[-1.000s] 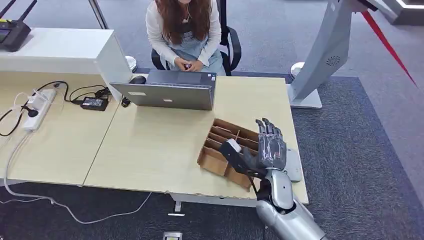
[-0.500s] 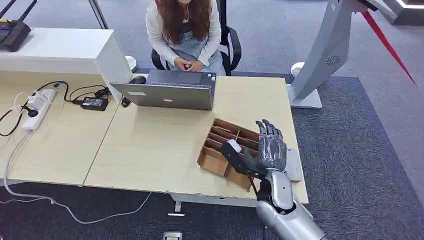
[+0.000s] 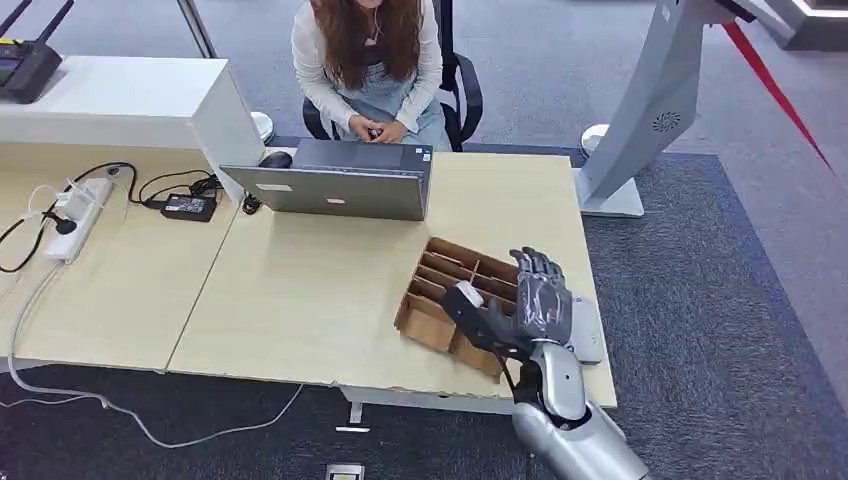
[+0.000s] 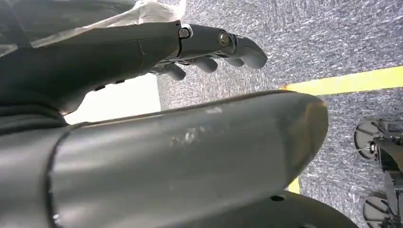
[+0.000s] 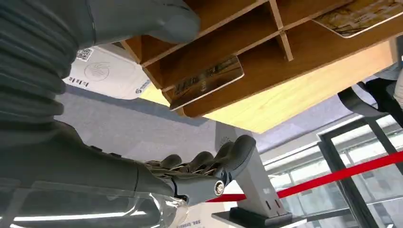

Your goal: Pass the card to the sensor for recognition and then transmit it.

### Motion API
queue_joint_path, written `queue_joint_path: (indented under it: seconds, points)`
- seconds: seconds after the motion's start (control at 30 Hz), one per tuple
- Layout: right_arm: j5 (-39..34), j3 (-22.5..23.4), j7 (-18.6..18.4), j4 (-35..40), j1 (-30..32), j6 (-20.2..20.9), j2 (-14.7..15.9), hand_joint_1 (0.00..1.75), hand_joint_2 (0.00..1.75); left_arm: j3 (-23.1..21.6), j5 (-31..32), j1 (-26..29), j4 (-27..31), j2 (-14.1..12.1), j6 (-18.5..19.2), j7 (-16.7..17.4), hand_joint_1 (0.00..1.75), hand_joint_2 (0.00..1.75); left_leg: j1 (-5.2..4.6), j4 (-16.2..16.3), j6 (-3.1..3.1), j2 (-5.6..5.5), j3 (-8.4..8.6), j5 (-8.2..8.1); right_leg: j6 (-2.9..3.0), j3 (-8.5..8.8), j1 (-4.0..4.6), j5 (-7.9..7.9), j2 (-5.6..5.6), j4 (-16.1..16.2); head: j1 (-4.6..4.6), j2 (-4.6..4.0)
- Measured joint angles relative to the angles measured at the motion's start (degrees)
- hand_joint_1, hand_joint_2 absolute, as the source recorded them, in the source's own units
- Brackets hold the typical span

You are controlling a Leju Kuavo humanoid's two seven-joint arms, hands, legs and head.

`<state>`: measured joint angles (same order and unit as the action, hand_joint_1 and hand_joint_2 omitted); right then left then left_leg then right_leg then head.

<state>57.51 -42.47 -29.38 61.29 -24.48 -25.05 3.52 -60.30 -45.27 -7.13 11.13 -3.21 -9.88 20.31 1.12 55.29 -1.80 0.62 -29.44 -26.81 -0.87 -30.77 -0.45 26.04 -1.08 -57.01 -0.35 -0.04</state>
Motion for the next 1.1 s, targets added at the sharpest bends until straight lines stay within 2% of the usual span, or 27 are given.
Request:
queue_joint_path:
  seconds: [0.93, 1.1]
  points:
    - [-0.9, 0.0, 0.7, -1.6, -0.1, -0.6, -0.9, 0.52, 1.75, 0.0, 0.0, 0.0, 0.0, 0.0, -0.2, 0.0, 0.0, 0.0, 0.0, 0.0, 0.0, 0.0, 0.0, 0.0, 0.0, 0.0, 0.0, 0.0, 0.0, 0.0, 0.0, 0.0]
    - [-0.9, 0.0, 0.7, -1.6, -0.1, -0.6, -0.9, 0.68, 1.75, 0.0, 0.0, 0.0, 0.0, 0.0, -0.2, 0.0, 0.0, 0.0, 0.0, 0.0, 0.0, 0.0, 0.0, 0.0, 0.0, 0.0, 0.0, 0.0, 0.0, 0.0, 0.0, 0.0]
